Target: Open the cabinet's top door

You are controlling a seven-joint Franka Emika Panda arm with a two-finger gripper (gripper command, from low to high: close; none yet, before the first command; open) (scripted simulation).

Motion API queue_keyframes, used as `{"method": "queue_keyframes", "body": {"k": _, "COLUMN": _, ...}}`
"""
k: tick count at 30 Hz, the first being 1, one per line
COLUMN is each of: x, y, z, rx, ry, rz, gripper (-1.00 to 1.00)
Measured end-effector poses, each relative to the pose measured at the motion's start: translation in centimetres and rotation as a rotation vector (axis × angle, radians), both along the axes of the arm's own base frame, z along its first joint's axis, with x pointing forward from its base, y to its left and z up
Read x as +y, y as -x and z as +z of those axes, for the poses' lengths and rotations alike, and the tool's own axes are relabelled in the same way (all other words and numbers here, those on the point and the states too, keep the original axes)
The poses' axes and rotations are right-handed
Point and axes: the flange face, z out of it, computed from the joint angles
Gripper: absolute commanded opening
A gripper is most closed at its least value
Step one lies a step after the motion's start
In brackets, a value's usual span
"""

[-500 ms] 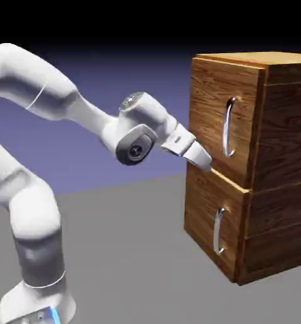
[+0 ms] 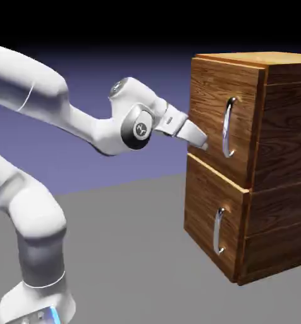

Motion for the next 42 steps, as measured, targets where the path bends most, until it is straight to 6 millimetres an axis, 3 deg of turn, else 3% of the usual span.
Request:
{"method": "queue_keyframes", "body": {"k": 10, "x": 0.0, "y": 1.4, "z": 1.8, "rx": -0.111, "ry": 0.014, "rz": -0.001, "gripper": 1.0}}
{"method": "queue_keyframes", "body": {"k": 20, "x": -1.3, "y": 2.6, "z": 2.4, "rx": -0.238, "ry": 0.01, "rz": -0.01, "gripper": 1.0}}
{"method": "queue_keyframes", "body": {"k": 42, "x": -7.4, "y": 2.2, "z": 0.3, "rx": -0.539, "ry": -0.077, "rz": -0.002, "gripper": 1.0}}
